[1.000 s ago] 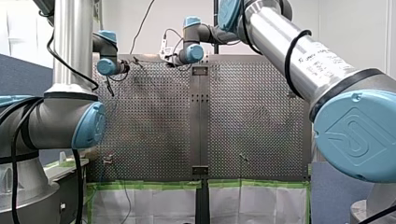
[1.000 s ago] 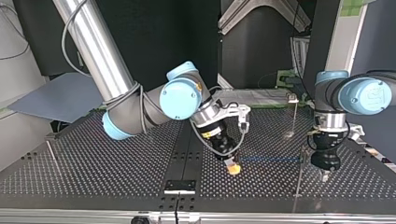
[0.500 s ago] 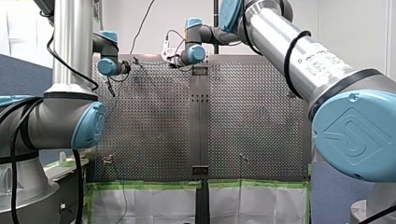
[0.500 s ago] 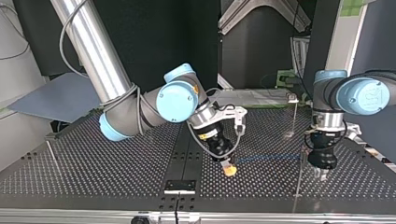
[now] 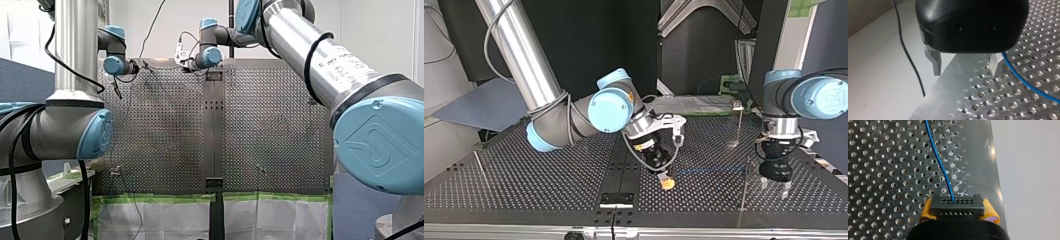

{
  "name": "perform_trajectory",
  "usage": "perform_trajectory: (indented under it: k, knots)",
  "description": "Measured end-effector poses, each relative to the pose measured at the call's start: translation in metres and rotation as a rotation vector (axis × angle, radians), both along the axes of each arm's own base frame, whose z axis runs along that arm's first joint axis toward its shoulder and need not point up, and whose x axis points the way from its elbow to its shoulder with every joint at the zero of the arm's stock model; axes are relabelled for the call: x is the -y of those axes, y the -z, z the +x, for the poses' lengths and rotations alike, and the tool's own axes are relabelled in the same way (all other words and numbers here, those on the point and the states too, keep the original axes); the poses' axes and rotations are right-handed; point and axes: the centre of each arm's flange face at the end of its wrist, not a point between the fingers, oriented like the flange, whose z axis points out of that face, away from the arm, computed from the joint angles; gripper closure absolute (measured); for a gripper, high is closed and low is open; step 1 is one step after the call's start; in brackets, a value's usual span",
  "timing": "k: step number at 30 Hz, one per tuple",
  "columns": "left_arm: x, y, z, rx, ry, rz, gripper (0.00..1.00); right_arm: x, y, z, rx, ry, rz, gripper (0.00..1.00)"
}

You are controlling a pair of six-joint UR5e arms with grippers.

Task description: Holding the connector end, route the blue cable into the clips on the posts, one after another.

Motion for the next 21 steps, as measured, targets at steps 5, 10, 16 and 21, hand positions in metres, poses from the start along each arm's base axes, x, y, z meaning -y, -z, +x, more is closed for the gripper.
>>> perform_trajectory:
  k: [5, 10, 16, 21]
  knots:
    - [0.006, 0.0, -0.008, -0.036, -0.008, -0.013, 0.03, 0.004, 0.0, -0.003, 0.0, 0.006, 0.0, 1.0]
    - [0.019, 0.004, -0.014, -0.077, -0.006, -0.032, 0.01, 0.006, 0.0, -0.004, 0.0, 0.009, 0.002, 1.0]
    - [0.042, 0.008, -0.025, -0.127, 0.007, -0.061, 0.01, 0.005, -0.005, -0.006, 0.002, 0.01, -0.001, 1.0]
    - [0.051, 0.017, -0.032, -0.18, 0.019, -0.068, 0.01, 0.003, -0.014, -0.01, 0.009, 0.011, -0.008, 1.0]
